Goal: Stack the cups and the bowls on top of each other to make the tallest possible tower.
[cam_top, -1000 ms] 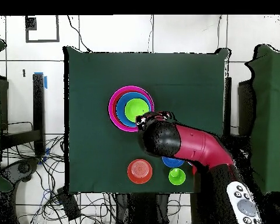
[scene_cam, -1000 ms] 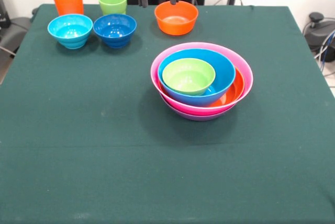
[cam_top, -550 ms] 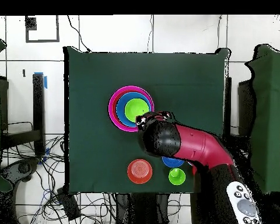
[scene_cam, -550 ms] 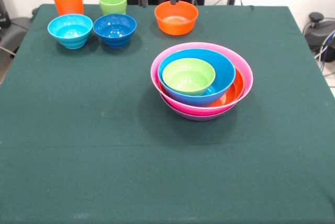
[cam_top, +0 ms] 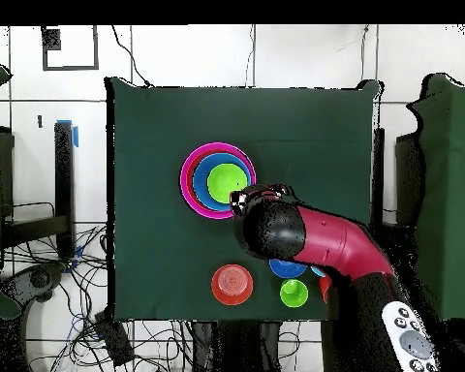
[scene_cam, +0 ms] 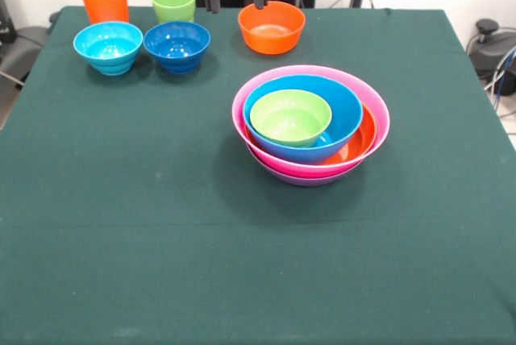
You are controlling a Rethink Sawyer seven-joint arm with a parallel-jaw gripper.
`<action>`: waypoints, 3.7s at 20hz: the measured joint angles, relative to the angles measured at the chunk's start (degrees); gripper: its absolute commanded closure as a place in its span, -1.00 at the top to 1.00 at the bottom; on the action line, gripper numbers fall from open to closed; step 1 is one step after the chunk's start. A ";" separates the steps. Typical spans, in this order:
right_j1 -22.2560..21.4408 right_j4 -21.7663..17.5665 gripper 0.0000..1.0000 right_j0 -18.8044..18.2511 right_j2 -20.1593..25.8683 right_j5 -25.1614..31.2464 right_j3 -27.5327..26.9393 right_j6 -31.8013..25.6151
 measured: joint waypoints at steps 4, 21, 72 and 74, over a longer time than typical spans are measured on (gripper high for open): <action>0.55 0.00 1.00 0.01 0.01 0.01 -0.05 0.00; 1.99 -0.72 1.00 0.85 -0.62 0.01 -1.14 0.00; -7.49 -2.67 1.00 0.48 2.25 -15.88 15.12 7.15; -6.73 -2.67 1.00 0.56 1.98 -19.66 15.87 9.32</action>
